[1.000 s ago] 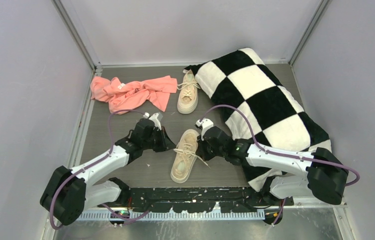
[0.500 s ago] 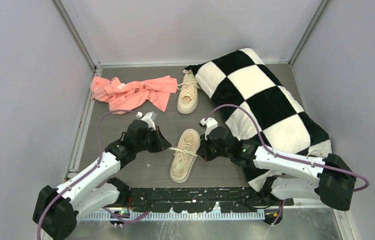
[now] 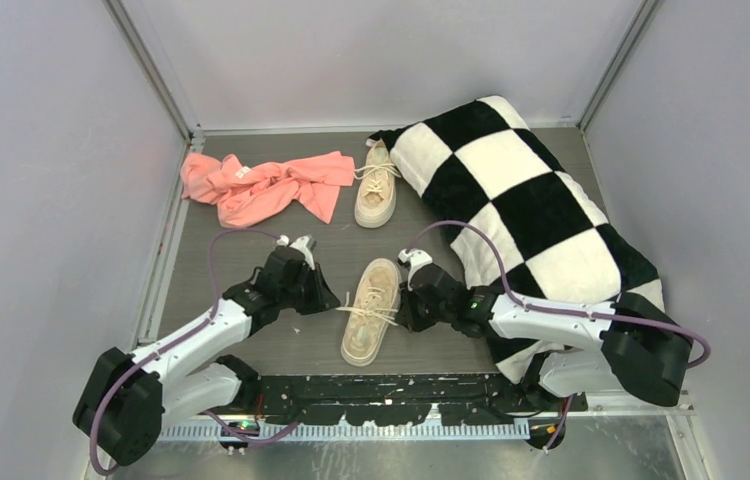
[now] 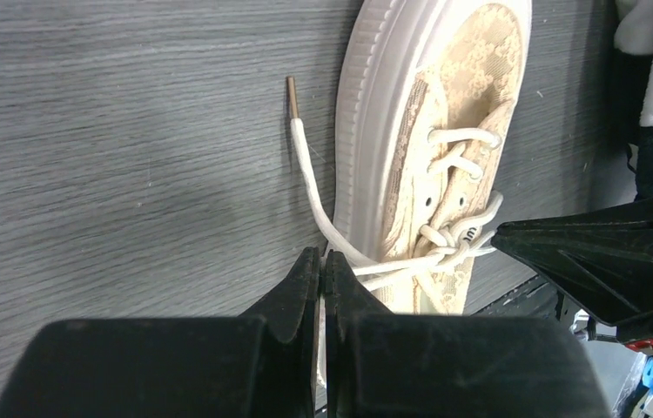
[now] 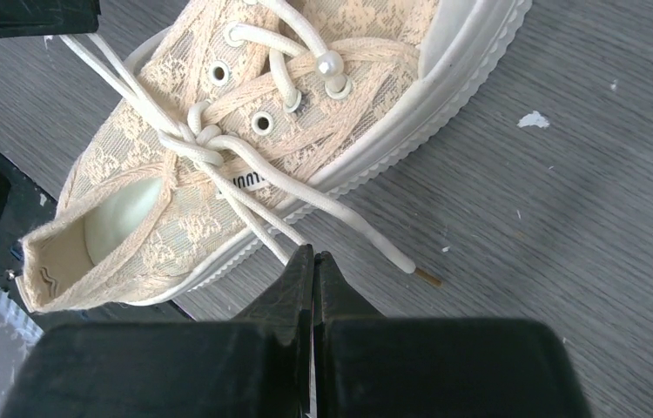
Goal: Tie the shoes
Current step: Tie the shoelace on the shoe.
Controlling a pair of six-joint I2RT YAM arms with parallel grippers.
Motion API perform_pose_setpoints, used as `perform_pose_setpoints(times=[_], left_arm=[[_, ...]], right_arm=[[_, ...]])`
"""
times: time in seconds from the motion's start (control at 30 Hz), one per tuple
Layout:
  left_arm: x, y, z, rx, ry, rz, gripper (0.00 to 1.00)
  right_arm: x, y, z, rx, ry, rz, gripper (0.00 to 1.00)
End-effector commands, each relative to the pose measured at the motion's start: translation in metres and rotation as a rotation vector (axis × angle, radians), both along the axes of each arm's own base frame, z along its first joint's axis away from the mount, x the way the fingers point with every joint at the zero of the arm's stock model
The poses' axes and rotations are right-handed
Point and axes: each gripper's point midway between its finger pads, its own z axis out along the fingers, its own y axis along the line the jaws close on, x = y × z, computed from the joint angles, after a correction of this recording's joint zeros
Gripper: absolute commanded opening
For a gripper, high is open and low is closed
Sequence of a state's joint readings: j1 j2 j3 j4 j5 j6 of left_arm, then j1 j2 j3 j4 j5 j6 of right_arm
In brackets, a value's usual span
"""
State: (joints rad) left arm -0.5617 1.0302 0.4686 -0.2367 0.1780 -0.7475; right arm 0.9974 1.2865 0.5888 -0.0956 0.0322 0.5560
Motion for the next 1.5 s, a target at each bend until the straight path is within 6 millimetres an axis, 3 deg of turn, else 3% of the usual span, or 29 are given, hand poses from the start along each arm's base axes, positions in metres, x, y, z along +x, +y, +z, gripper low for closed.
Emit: perform_pose_setpoints(times=[0.0, 0.1, 0.2, 0.47, 0.6, 0.7, 0.83, 0.93, 1.07, 1.13, 1.2, 1.27, 1.47], left_arm=[[0.02, 0.012, 0.022, 0.033, -0.095, 0.057, 0.01], [0.025, 0.018, 0.042, 0.038, -0.149, 0.085, 0.0], [0.026, 0.023, 0.046, 0.044, -0.158, 0.105, 0.0], [0.017, 0.033, -0.006, 0.055, -0.049, 0.163, 0.0], [0.015, 0.034, -0.014, 0.057, -0.026, 0.17, 0.0], [0.02, 0.028, 0.012, 0.027, -0.067, 0.145, 0.0], [0.03, 0.034, 0.053, 0.033, -0.169, 0.162, 0.0], [0.03, 0.032, 0.058, 0.032, -0.176, 0.14, 0.0], [0.026, 0.015, 0.046, -0.027, -0.125, 0.083, 0.0], [0.023, 0.007, 0.04, -0.067, -0.099, 0.065, 0.0], [0.023, 0.002, 0.04, -0.093, -0.095, 0.056, 0.0], [0.024, 0.0, 0.041, -0.105, -0.096, 0.05, 0.0], [0.026, -0.003, 0.04, -0.102, -0.087, 0.037, 0.0]], right_arm=[[0.007, -0.014, 0.009, -0.032, -0.023, -0.048, 0.01], [0.012, -0.018, 0.025, -0.018, -0.052, -0.067, 0.01], [0.014, -0.021, 0.033, 0.001, -0.058, -0.079, 0.01], [0.004, -0.032, -0.008, -0.044, 0.035, -0.103, 0.01], [0.004, -0.036, -0.015, -0.057, 0.054, -0.121, 0.01], [0.011, -0.035, 0.005, -0.033, 0.023, -0.132, 0.01], [0.023, -0.036, 0.034, -0.001, -0.028, -0.15, 0.01], [0.025, -0.03, 0.047, 0.032, -0.04, -0.139, 0.01], [0.027, -0.008, 0.071, 0.122, -0.045, -0.089, 0.01], [0.022, 0.012, 0.089, 0.195, -0.053, -0.022, 0.13], [0.016, 0.03, 0.104, 0.233, -0.113, 0.052, 0.34], [0.013, 0.043, 0.113, 0.237, -0.192, 0.121, 0.4], [0.011, 0.066, 0.103, 0.132, -0.379, 0.307, 0.5]])
